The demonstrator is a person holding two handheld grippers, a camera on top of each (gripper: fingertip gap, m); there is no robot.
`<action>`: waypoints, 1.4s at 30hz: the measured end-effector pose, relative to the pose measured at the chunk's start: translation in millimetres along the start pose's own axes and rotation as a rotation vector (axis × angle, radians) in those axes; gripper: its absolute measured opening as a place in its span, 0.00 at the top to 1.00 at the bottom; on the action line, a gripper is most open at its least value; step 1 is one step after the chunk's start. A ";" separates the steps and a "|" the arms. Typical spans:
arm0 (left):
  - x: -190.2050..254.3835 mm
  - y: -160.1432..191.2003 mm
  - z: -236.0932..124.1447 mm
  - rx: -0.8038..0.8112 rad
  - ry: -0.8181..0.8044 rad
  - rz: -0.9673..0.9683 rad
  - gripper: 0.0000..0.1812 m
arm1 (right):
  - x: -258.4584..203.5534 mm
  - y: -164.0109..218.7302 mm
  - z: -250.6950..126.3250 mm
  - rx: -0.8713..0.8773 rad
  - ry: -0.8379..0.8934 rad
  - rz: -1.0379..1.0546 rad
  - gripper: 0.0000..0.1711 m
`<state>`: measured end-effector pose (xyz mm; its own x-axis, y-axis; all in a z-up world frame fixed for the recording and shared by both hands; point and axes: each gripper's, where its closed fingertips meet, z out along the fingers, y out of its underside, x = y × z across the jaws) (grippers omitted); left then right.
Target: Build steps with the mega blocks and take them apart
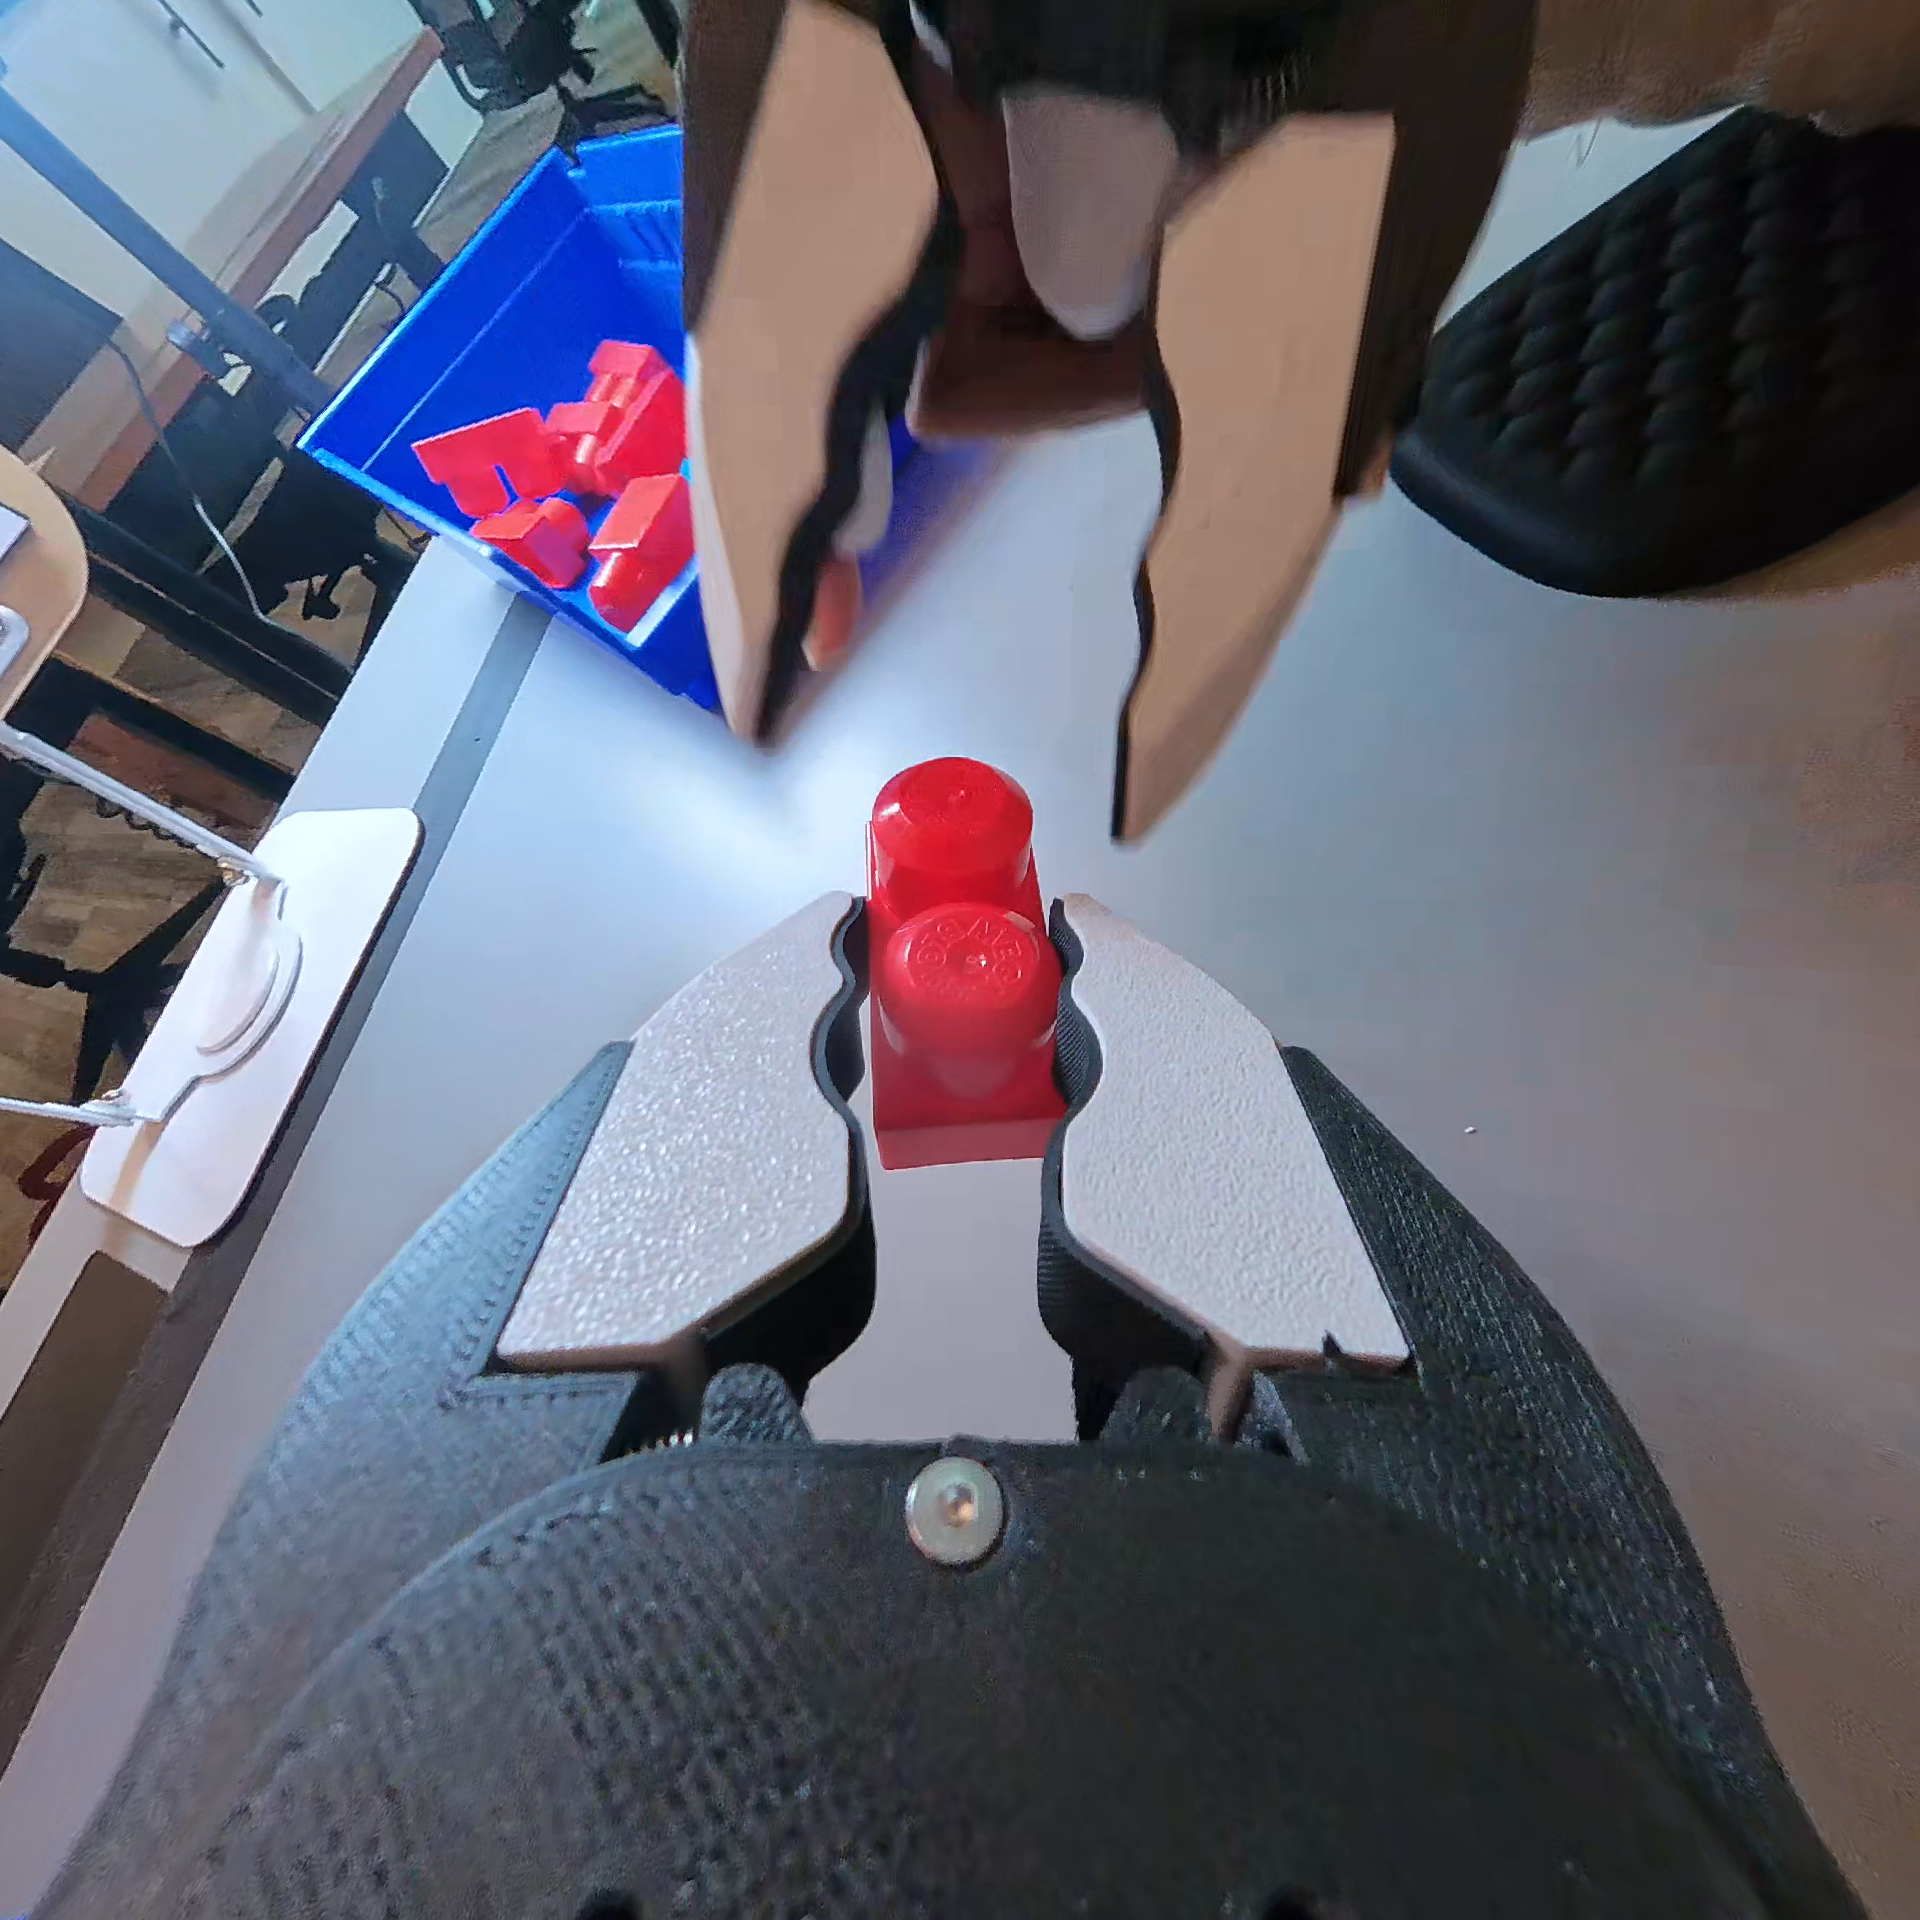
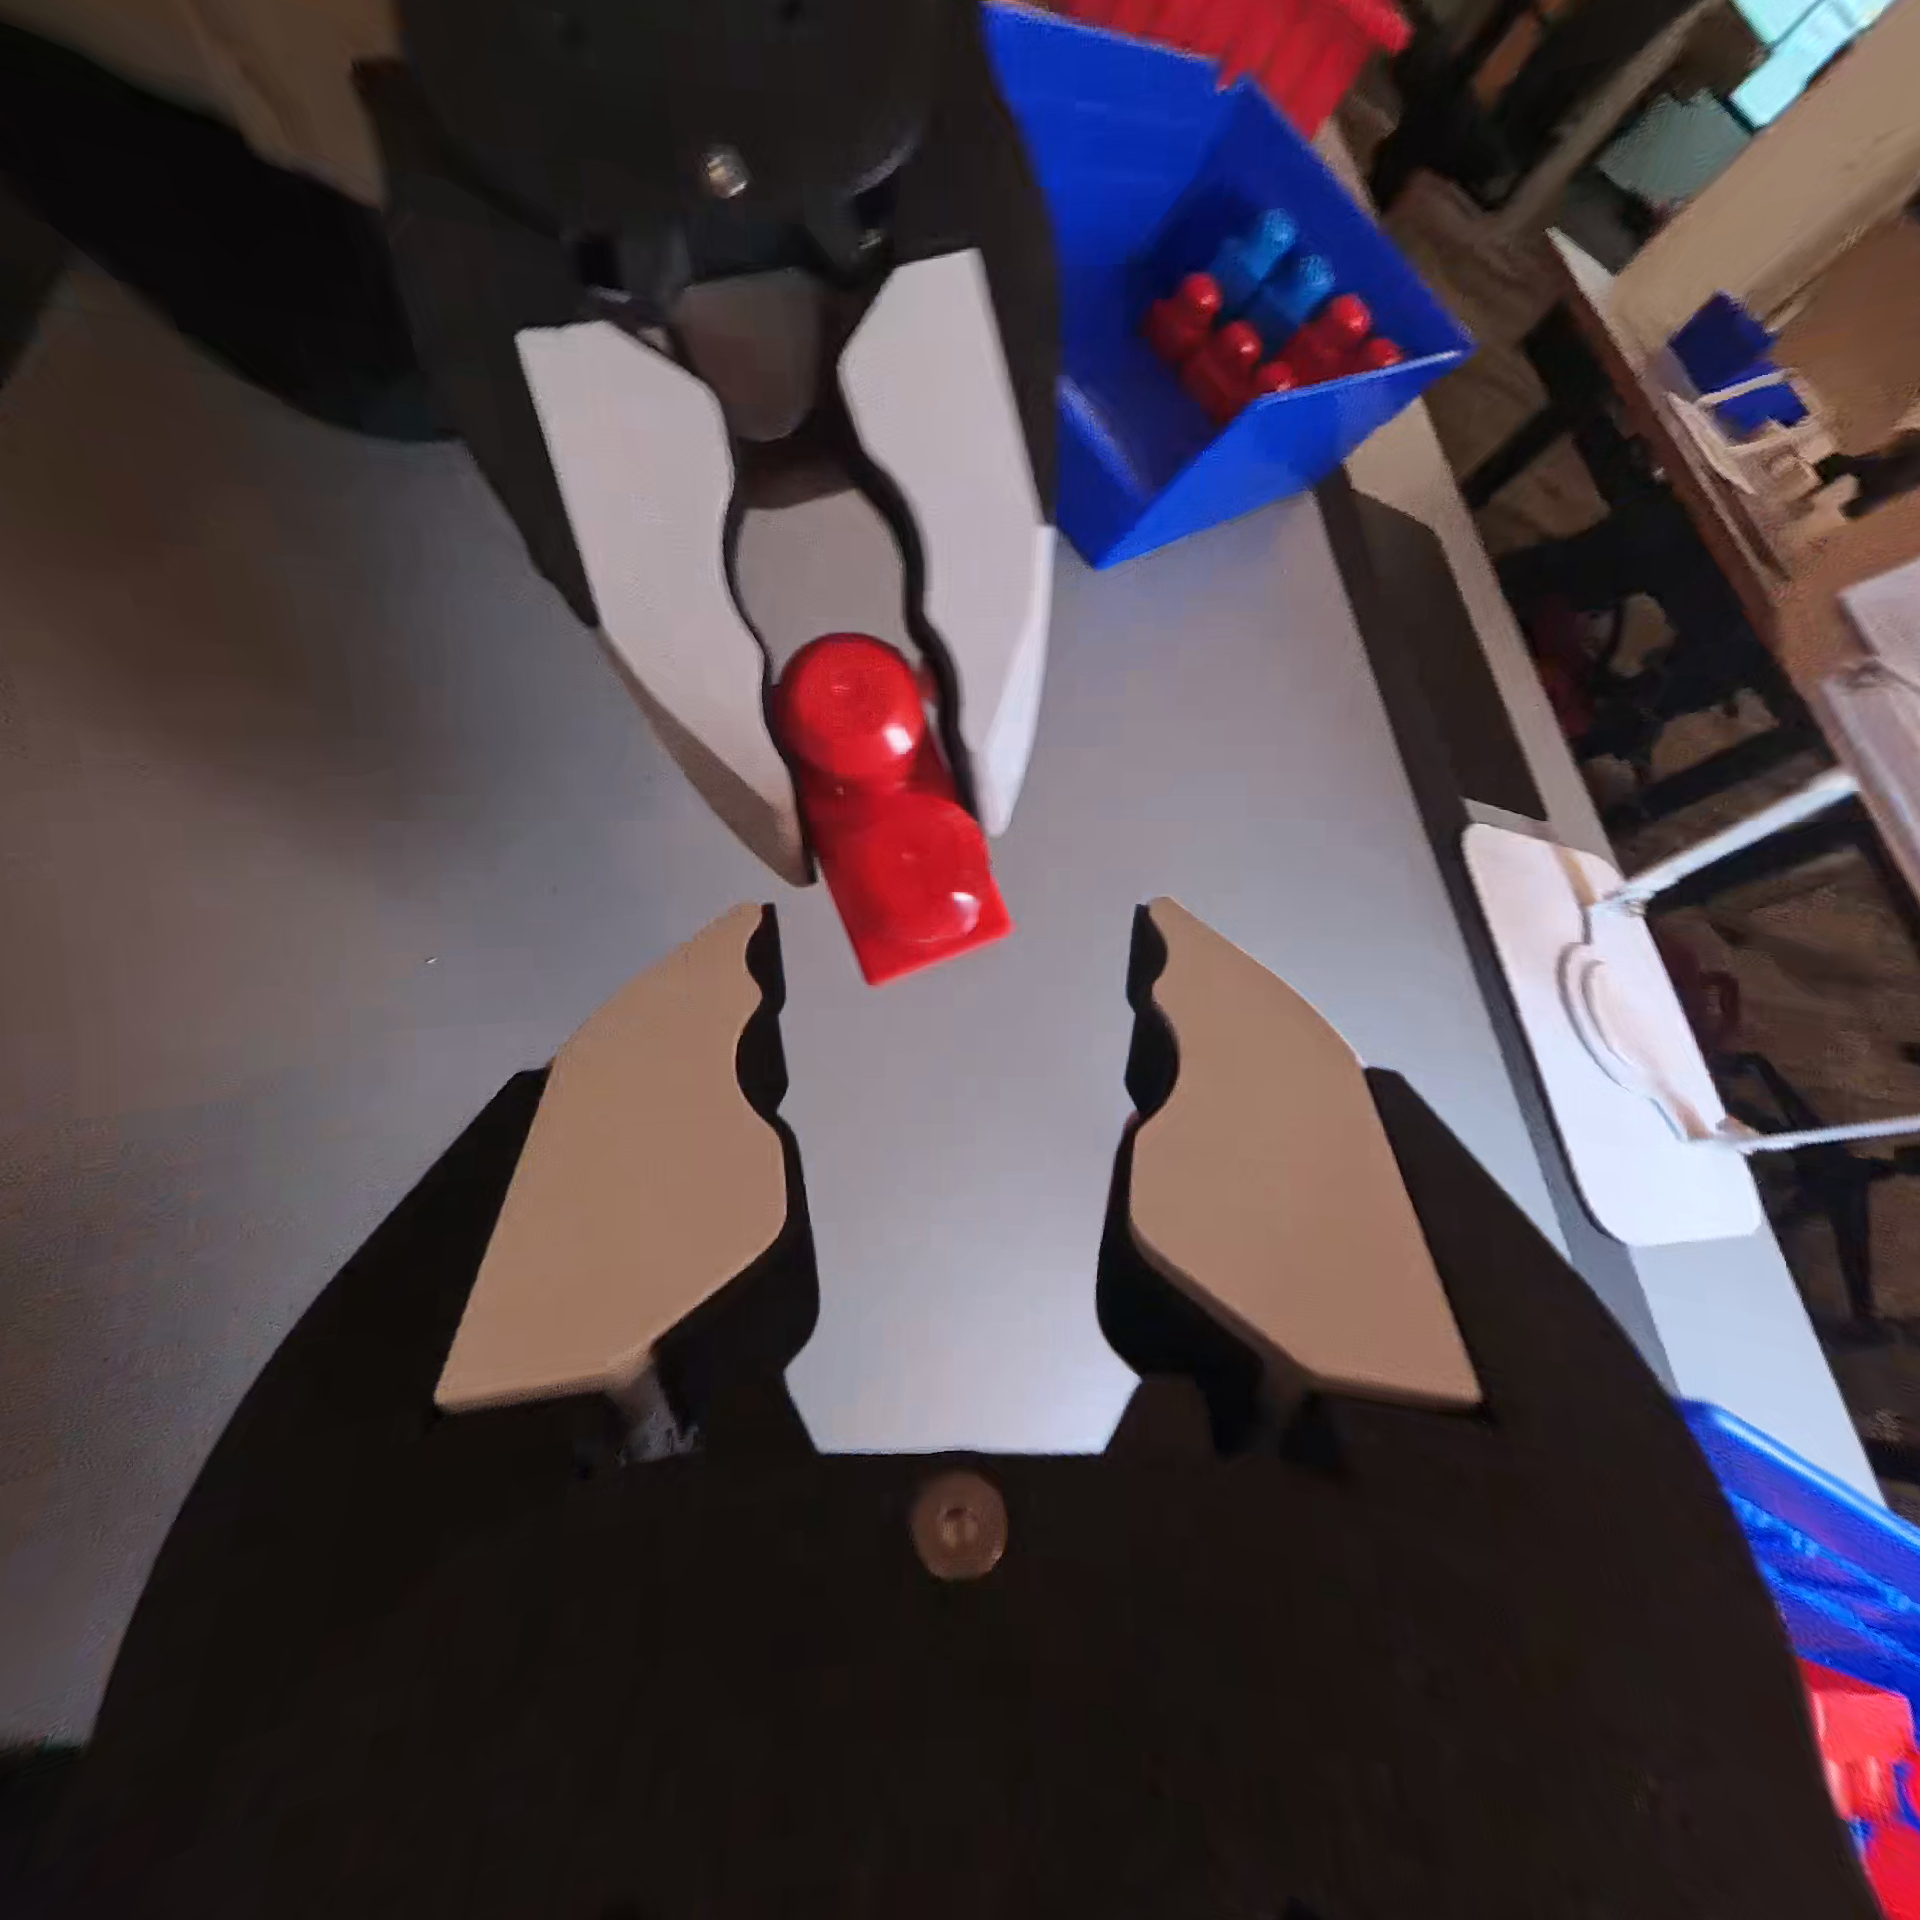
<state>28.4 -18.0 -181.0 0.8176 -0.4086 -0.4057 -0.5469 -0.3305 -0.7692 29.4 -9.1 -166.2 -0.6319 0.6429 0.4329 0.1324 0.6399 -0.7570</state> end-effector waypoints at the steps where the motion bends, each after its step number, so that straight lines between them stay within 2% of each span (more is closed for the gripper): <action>1: 2.6 -1.7 -0.4 0.008 0.007 0.006 0.82 | -8.4 3.0 8.8 -0.031 -0.010 -0.026 0.64; 3: 6.9 -2.6 -1.1 0.007 0.018 0.023 0.82 | -14.0 9.0 19.2 -0.065 0.004 -0.088 0.78; 7: 0.8 -5.8 -6.1 0.048 -0.001 -0.027 0.80 | -12.3 5.2 11.0 -0.046 -0.044 -0.050 0.80; 9: -16.8 -4.7 -11.5 0.069 -0.054 -0.067 0.72 | 11.1 5.6 -4.3 -0.047 0.001 0.002 0.80; 12: -39.6 1.7 -19.4 0.090 -0.094 -0.163 0.72 | 86.5 21.9 -38.4 -0.078 0.224 0.109 0.80; 15: -59.3 11.6 -24.3 0.103 -0.154 -0.224 0.72 | 177.3 68.7 -77.3 -0.163 0.481 0.306 0.79; 19: -74.9 22.5 -28.8 0.095 -0.211 -0.255 0.72 | 254.7 168.2 -102.9 -0.410 0.693 0.598 0.79; 24: -85.6 31.9 -33.1 0.072 -0.258 -0.258 0.73 | 276.7 261.5 -96.2 -0.611 0.802 0.912 0.79; 29: -98.8 45.0 -36.8 0.042 -0.301 -0.274 0.73 | 274.0 296.6 -89.2 -0.670 0.831 1.061 0.79; 31: -109.1 54.9 -40.2 0.023 -0.331 -0.292 0.73 | 275.6 295.1 -91.0 -0.639 0.846 1.063 0.76; 33: -123.9 68.2 -46.3 0.012 -0.370 -0.330 0.73 | 281.2 277.5 -96.1 -0.538 0.878 1.020 0.73; 36: -160.1 98.5 -61.4 -0.019 -0.473 -0.394 0.73 | 279.2 216.7 -95.3 -0.285 0.848 0.873 0.71; 39: -212.8 139.5 -90.5 -0.065 -0.641 -0.476 0.74 | 243.4 155.9 -85.4 -0.127 0.720 0.753 0.70; 42: -270.8 193.4 -136.1 -0.156 -0.848 -0.590 0.74 | 193.2 115.4 -74.6 -0.082 0.608 0.629 0.69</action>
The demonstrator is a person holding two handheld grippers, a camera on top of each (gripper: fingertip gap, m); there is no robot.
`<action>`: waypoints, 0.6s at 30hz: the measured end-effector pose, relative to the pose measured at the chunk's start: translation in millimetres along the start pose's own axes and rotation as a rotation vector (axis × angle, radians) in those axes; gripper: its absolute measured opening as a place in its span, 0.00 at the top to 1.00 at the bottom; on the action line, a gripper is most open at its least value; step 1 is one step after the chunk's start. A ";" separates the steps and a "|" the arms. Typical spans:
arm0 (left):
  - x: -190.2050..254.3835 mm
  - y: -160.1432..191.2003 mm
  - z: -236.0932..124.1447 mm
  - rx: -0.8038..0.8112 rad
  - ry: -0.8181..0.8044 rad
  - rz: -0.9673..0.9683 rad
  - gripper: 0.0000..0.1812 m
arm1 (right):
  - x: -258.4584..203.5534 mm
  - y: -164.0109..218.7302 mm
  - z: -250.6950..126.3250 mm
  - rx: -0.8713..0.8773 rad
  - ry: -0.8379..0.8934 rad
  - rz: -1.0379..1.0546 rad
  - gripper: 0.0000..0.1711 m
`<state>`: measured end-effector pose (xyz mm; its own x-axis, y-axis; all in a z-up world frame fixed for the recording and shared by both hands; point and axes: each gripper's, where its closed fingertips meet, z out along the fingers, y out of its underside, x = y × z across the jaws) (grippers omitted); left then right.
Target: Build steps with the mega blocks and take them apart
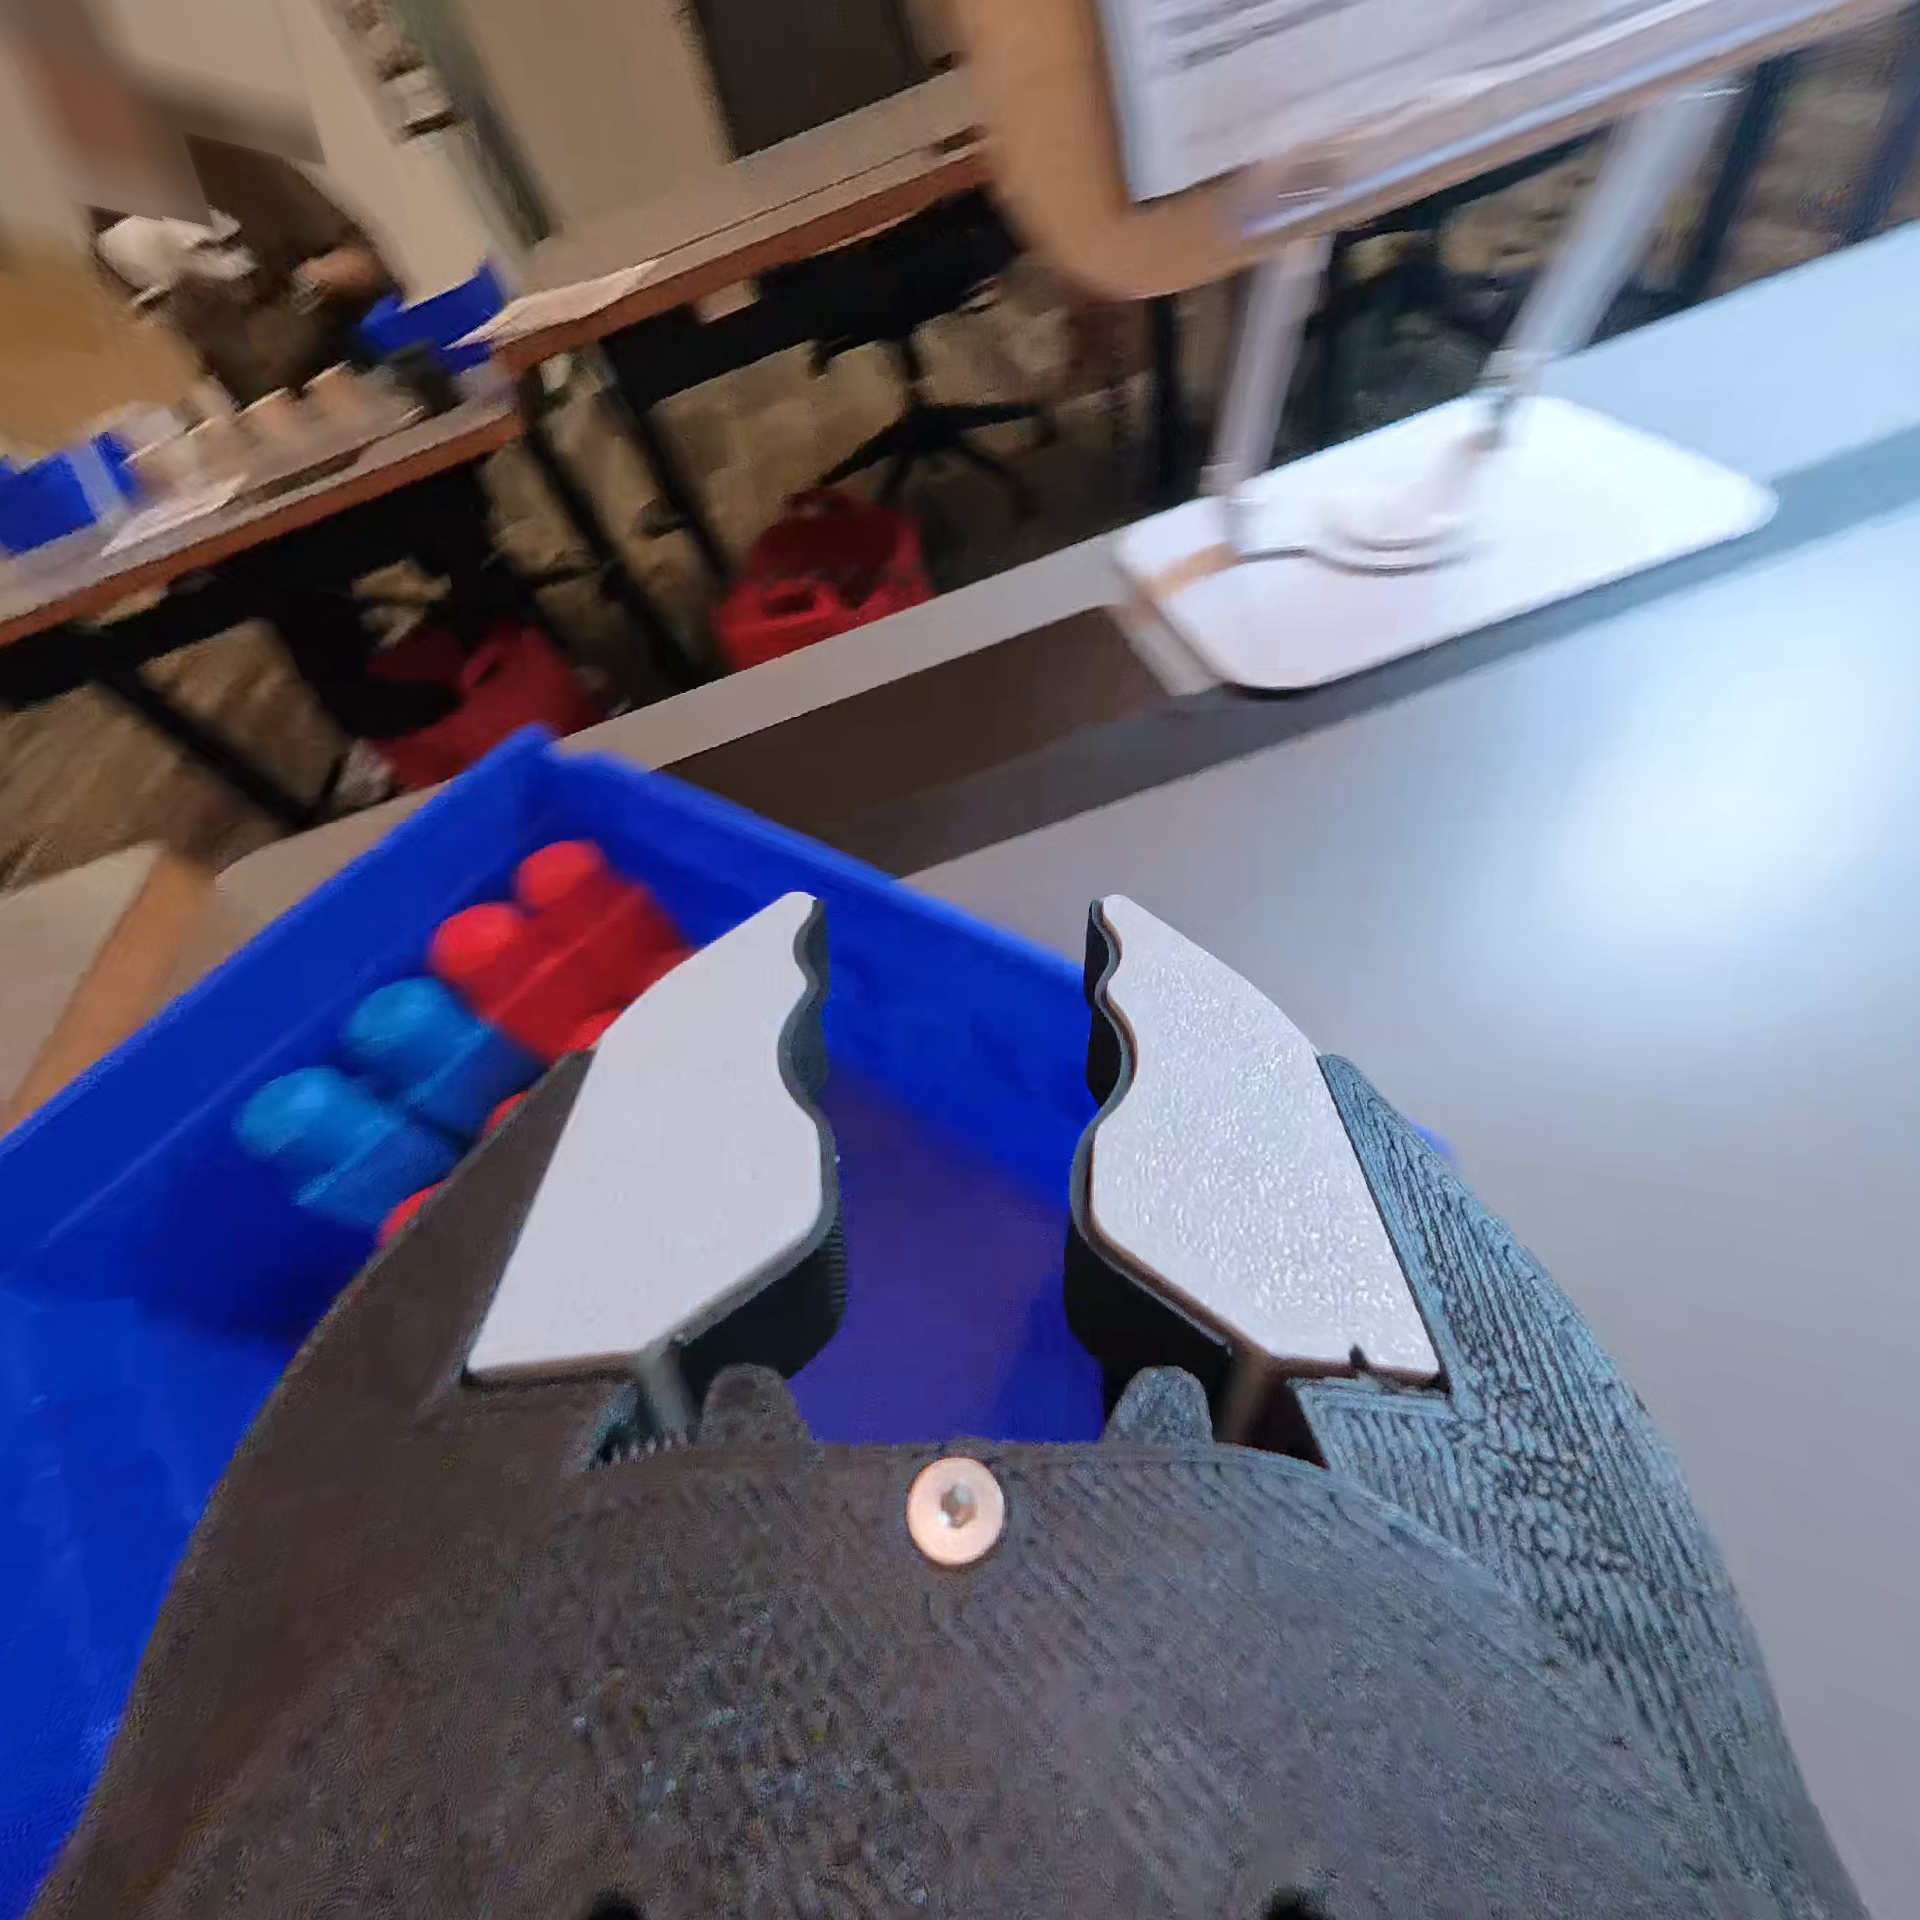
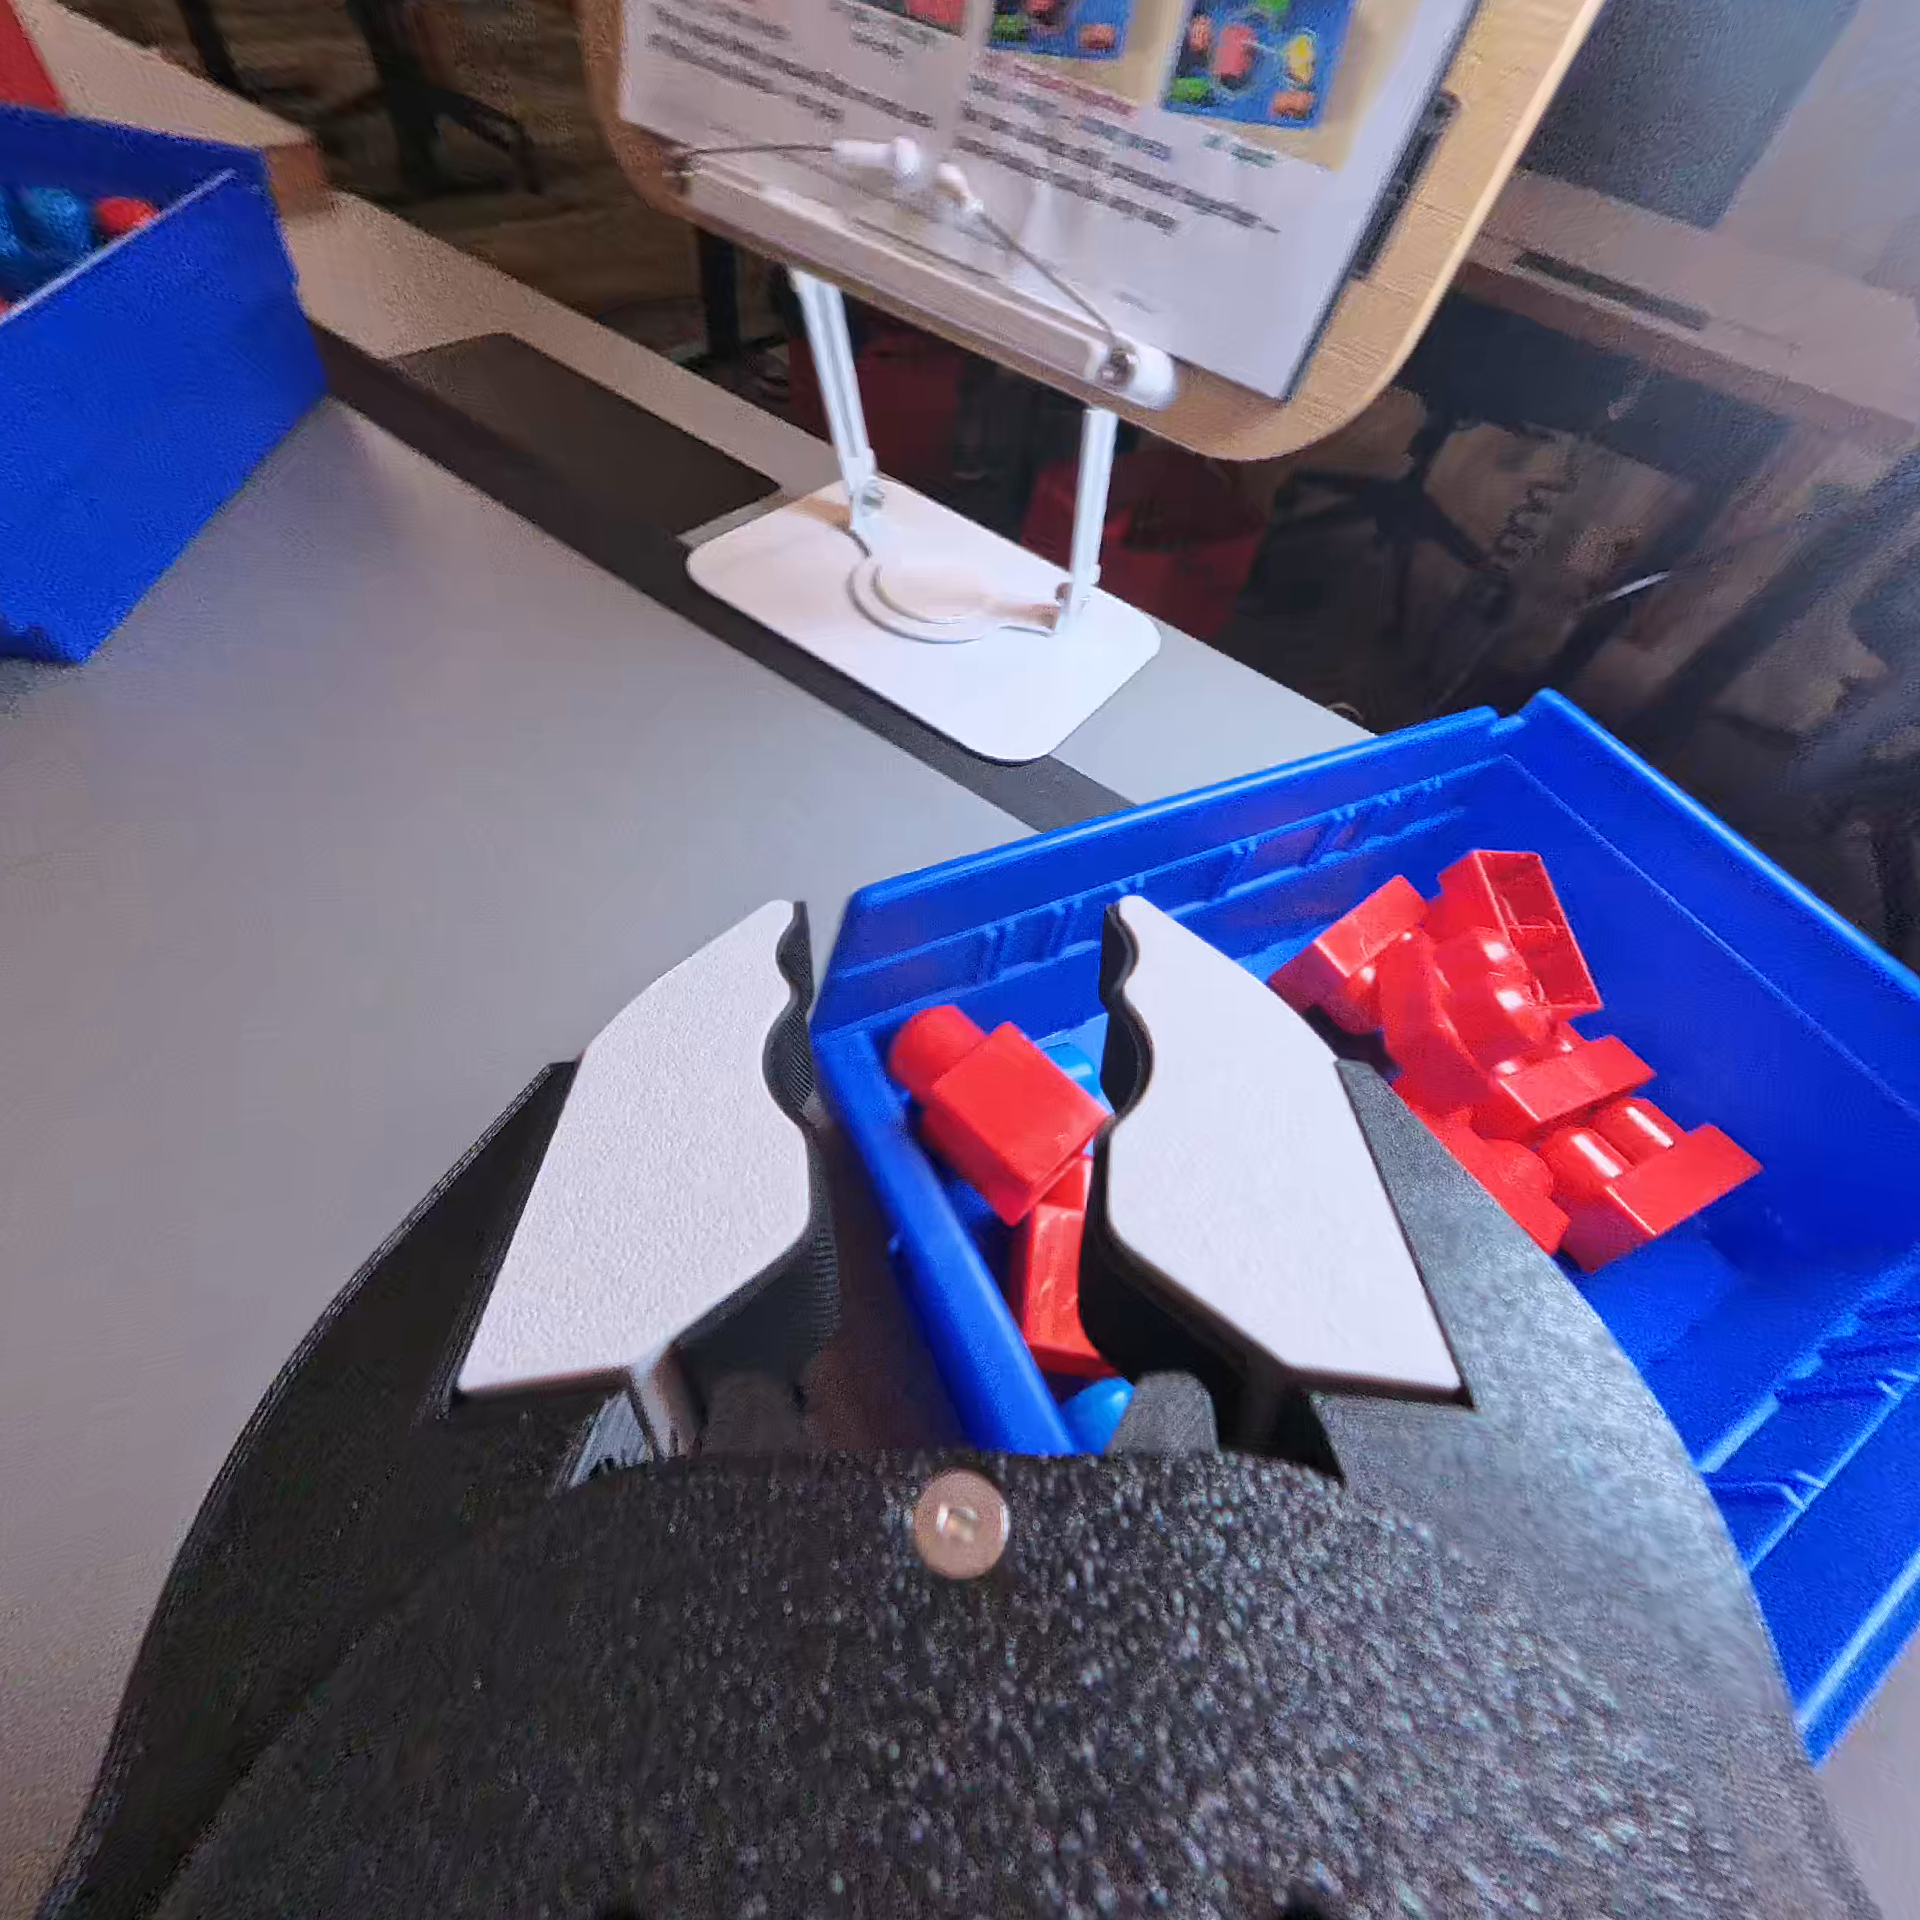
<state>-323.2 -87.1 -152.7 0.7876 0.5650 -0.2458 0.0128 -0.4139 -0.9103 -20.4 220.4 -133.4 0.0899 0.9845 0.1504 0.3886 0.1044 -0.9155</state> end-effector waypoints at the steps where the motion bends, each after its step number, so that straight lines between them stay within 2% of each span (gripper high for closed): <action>1: -30.3 4.1 6.2 -0.029 -0.068 -0.043 0.74 | -15.8 2.6 -8.7 0.005 -0.019 -0.043 0.69; 5: -138.7 31.9 17.7 -0.222 -0.284 -0.200 0.75 | -65.5 20.8 -37.4 0.005 -0.095 -0.169 0.70; 8: -180.5 61.5 23.1 -0.369 -0.315 -0.341 0.73 | -94.5 31.6 -51.0 0.020 -0.170 -0.185 0.70; 13: -194.1 89.9 34.6 -0.520 -0.327 -0.380 0.71 | -119.2 38.5 -59.1 0.042 -0.231 -0.181 0.70; 16: -192.8 102.6 40.2 -0.600 -0.323 -0.377 0.77 | -120.6 41.7 -58.7 0.037 -0.238 -0.170 0.71; 18: -189.9 102.0 46.6 -0.591 -0.299 -0.407 0.82 | -120.6 42.9 -58.5 0.039 -0.245 -0.153 0.71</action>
